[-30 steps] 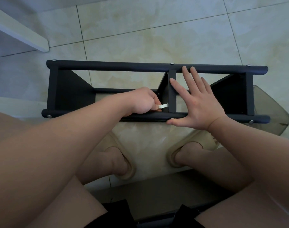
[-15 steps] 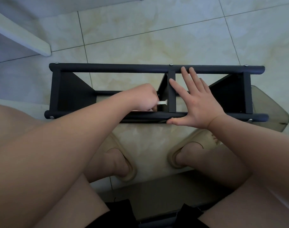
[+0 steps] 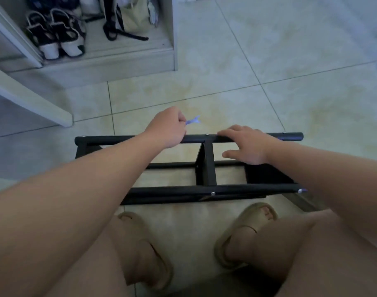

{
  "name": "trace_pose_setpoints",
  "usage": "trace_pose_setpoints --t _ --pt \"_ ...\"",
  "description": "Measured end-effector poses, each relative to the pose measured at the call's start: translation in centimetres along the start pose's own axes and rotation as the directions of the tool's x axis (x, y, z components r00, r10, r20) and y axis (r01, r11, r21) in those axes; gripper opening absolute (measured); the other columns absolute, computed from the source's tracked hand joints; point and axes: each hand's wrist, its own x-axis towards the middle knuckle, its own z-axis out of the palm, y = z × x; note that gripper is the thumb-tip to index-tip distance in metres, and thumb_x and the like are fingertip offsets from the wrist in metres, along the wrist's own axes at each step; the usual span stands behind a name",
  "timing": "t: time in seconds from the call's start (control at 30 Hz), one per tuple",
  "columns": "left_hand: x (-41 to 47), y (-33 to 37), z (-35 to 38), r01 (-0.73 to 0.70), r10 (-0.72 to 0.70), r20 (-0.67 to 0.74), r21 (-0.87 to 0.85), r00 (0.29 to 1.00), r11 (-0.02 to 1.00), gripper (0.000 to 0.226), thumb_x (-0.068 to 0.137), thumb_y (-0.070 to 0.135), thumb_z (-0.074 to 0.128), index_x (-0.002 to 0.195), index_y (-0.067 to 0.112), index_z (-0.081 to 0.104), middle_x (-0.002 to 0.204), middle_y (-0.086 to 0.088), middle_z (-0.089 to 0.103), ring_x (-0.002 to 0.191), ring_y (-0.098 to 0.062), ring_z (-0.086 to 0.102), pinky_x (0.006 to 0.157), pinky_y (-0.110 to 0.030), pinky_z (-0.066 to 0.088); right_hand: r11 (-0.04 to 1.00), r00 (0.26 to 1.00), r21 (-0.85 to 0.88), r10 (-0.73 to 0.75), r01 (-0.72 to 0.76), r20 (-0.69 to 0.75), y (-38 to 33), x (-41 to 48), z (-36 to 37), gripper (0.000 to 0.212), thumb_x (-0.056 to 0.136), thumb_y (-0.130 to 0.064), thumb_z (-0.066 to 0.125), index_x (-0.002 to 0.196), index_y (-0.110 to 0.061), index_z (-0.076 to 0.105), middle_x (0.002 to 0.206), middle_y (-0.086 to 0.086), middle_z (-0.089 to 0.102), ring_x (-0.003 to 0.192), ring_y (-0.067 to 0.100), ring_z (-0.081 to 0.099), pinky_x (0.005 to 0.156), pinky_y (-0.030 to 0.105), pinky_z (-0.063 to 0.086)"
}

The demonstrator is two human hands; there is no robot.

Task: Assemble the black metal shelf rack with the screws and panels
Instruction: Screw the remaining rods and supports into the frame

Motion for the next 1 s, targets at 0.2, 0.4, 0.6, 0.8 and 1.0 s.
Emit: trace_pose_setpoints --t 0.2,0.4,0.6,0.8,1.0 --pt "3.6 0.2 0.0 0.047 -0.088 0.161 0.24 0.983 0.97 0.012 0.096 0.009 0.048 0.101 0.004 0.058 0.104 -0.019 0.067 0.08 -0.029 0.057 0.06 -0.032 0.037 0.995 0.986 -0.021 0.096 -0.094 0.134 0.6 3.0 -2.0 0.045 0.102 -0.034 0.057 0.146 -0.023 0.05 0.139 0.005 0.057 0.129 0.028 0.051 0.103 0.035 0.041" --pt "5.4 -0.4 1.9 0.117 -0.193 0.36 0.221 0.913 0.968 0.022 0.1 0.007 0.043 0.082 0.014 0.052 0.077 -0.001 0.061 0.063 -0.014 0.062 0.072 -0.029 0.058 0.981 0.969 0.111 0.13 -0.156 0.211 1.8 5.4 -2.0 0.034 0.096 -0.035 0.068 0.127 -0.022 0.068 0.124 0.003 0.066 0.107 0.021 0.058 0.088 0.027 0.043" --pt "6.0 -0.9 1.4 0.086 -0.146 0.256 0.231 0.956 0.969 0.016 0.094 0.008 0.043 0.109 0.006 0.049 0.102 -0.011 0.069 0.083 -0.026 0.06 0.069 -0.032 0.042 0.973 0.986 0.182 0.126 -0.144 0.108 1.6 6.1 -3.2 0.03 0.097 -0.034 0.066 0.125 -0.022 0.068 0.116 0.002 0.066 0.098 0.018 0.055 0.087 0.029 0.045" --pt "5.9 -1.4 -0.7 0.067 -0.071 0.02 0.166 0.997 0.984 0.006 0.095 0.013 0.038 0.095 0.018 0.042 0.09 -0.003 0.058 0.087 -0.028 0.057 0.068 -0.035 0.038 0.988 0.984 0.126 0.11 -0.093 -0.137 0.0 5.8 -4.6 0.03 0.101 -0.037 0.059 0.129 -0.026 0.063 0.119 -0.002 0.066 0.11 0.023 0.06 0.093 0.037 0.042" --pt "4.0 -3.7 2.0 0.085 -0.093 0.029 0.214 0.995 0.973 0.005 0.101 0.018 0.039 0.104 0.02 0.043 0.091 0.0 0.056 0.085 -0.023 0.056 0.072 -0.037 0.04 0.975 0.982 0.139 0.18 -0.171 -0.054 -1.8 5.5 -1.4 0.027 0.095 -0.035 0.068 0.121 -0.028 0.065 0.109 -0.003 0.067 0.096 0.019 0.063 0.088 0.039 0.056"
